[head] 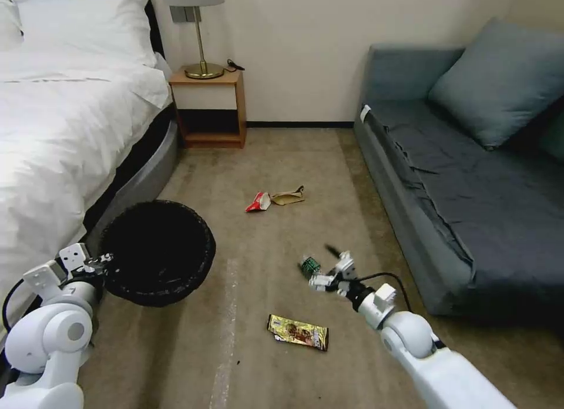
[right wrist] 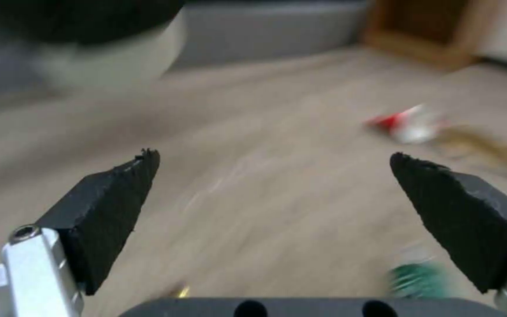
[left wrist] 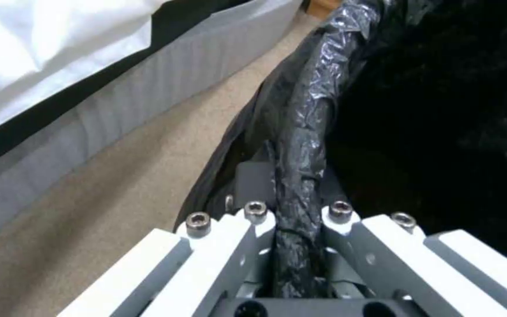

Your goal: Pick up the trash bin, then pick up the garbage on the floor and place it into the trash bin.

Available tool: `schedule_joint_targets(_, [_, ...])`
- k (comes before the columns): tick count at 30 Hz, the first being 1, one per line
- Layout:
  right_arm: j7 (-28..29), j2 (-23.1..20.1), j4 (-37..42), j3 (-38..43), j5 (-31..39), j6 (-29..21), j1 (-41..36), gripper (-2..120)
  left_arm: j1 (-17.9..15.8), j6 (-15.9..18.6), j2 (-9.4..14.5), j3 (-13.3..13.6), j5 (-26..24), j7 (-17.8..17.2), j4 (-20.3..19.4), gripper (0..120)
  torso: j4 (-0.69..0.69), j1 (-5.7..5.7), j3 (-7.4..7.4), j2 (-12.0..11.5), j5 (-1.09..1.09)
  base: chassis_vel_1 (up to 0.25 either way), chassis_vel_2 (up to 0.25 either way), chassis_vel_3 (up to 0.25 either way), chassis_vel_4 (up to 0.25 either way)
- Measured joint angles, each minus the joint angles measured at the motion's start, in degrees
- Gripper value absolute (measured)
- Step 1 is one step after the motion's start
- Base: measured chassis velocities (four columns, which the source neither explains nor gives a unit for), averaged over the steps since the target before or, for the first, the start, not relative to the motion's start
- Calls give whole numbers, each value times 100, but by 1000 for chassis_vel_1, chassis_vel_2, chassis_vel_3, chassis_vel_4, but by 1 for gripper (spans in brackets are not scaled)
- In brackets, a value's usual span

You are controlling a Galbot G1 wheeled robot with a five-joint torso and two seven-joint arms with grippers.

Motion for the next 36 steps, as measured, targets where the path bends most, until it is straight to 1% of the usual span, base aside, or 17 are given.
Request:
schedule_joint_targets(2, [-533, 106, -831, -472, -29, 187, 409, 100, 89, 0, -64, -34, 36, 0, -75, 3, 0, 0, 0, 0, 0, 0, 0, 0, 0])
schedule_joint_targets(4, [-829, 193, -1318, -743, -71, 199, 654, 100, 172, 0, -116, -58, 64, 0, -164, 3, 1, 0, 0, 0, -1, 0, 0, 0, 0])
schedule_joint_targets(5, [-829, 193, -1318, -743, -71, 199, 654, 100, 172, 0, -116, -58, 64, 0, -164, 3, 1, 0, 0, 0, -1, 0, 0, 0, 0])
schedule_joint_targets(7, [-954, 309, -1626, -867, -155, 200, 764, 100, 212, 0, -153, -73, 74, 0, -215, 3, 0, 0, 0, 0, -3, 0, 0, 0, 0])
schedule_joint_targets(8, [-1002, 391, -1782, -899, -262, 205, 800, 100, 230, 0, -172, -80, 81, 0, -245, 3, -1, 0, 0, 0, 0, 0, 0, 0, 0])
schedule_joint_targets(9, [-1072, 533, -2037, -911, -434, 279, 861, 100, 249, 0, -187, -84, 87, 0, -277, 3, -2, 0, 0, 0, -2, 0, 0, 0, 0])
schedule_joint_targets(10, [-1072, 533, -2037, -911, -434, 279, 861, 100, 249, 0, -187, -84, 87, 0, -277, 3, -2, 0, 0, 0, -2, 0, 0, 0, 0])
schedule_joint_targets(11, [-1116, 650, -2214, -917, -572, 340, 907, 100, 261, 0, -193, -86, 90, 0, -297, 3, -1, 0, 0, 0, -5, 0, 0, 0, 0])
schedule_joint_targets(12, [-1159, 774, -2405, -921, -744, 392, 948, 100, 272, 0, -199, -86, 90, 1, -317, 3, 0, 0, 0, 0, -1, 0, 0, 0, 0])
schedule_joint_targets(14, [-1218, 913, -2649, -920, -921, 472, 977, 100, 283, 1, -203, -91, 97, -1, -342, 3, 1, 0, 0, 1, -1, 0, 0, 0, 0])
schedule_joint_targets(16, [-1235, 965, -2758, -911, -1013, 499, 978, 100, 288, 1, -204, -93, 104, -2, -345, 3, 2, 0, 0, 1, -2, 0, 0, 0, 0])
schedule_joint_targets(19, [-1270, 1074, -3069, -852, -1239, 587, 933, 100, 289, 4, -206, -79, 111, -4, -358, 3, -1, 0, 0, 1, -2, 0, 0, 0, 0])
schedule_joint_targets(36, [-1227, 1280, -3526, -735, -1517, 696, 1049, 100, 234, -8, -93, -27, 109, 0, -293, 3, -1, 0, 0, 1, -2, 0, 0, 0, 0])
